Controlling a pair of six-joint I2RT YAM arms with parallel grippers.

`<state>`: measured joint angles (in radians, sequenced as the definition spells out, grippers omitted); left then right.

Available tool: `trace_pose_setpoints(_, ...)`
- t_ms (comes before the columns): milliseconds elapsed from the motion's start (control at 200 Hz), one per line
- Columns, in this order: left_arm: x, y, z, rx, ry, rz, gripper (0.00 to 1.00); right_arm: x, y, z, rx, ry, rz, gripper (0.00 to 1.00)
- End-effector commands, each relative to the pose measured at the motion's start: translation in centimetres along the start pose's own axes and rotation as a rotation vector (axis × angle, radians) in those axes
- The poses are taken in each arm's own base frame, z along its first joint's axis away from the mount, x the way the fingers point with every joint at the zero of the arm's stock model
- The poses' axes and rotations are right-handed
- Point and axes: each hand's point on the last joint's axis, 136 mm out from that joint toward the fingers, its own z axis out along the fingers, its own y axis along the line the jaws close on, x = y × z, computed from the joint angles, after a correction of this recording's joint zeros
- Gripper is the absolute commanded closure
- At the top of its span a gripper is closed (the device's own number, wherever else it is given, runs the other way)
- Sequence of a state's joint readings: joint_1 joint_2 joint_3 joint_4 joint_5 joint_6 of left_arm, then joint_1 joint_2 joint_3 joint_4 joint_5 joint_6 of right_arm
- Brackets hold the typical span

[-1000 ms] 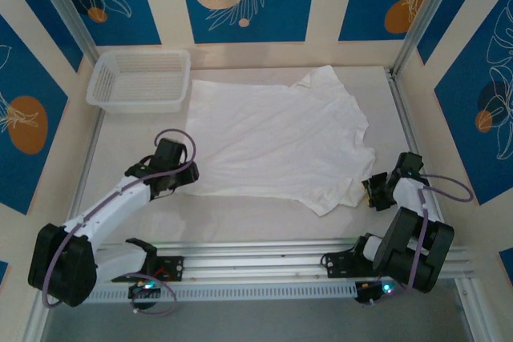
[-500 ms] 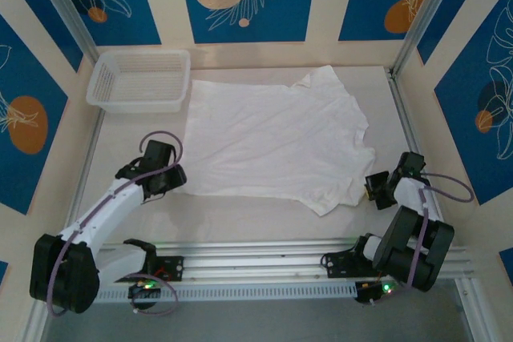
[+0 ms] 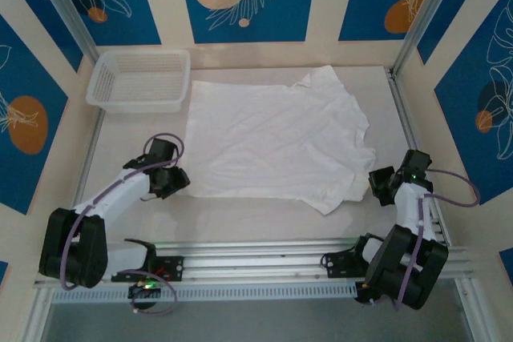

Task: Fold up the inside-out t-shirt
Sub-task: Fold the T-shirt at the center of the table.

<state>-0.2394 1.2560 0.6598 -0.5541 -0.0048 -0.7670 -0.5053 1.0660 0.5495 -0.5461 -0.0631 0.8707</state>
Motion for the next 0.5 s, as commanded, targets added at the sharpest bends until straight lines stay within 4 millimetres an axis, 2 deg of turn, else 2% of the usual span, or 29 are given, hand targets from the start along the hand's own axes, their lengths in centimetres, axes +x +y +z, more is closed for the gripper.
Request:
trace_pose_setpoints(0,1.0,2.4,0.7,-0.089,0.036,-0.065,0.55,0.1,0.3,-0.3,-0.006,0.016,0.005,1.0)
trace_pose_setpoints(205,2.2,3.2,1.2,-0.102,0.07,-0.095,0.66,0.1,0.2,-0.3,-0.002,0.015,0.009,1.0)
trace_pose_setpoints(345,3.1,3.9,1.8,-0.107,0.083,-0.123,0.67,0.2,0.1,-0.2,0.002,0.014,0.017,1.0)
trace_pose_setpoints(495,2.4,3.0,2.4,-0.078,0.071,-0.133,0.67,0.2,0.1,-0.2,-0.002,0.016,0.015,1.0)
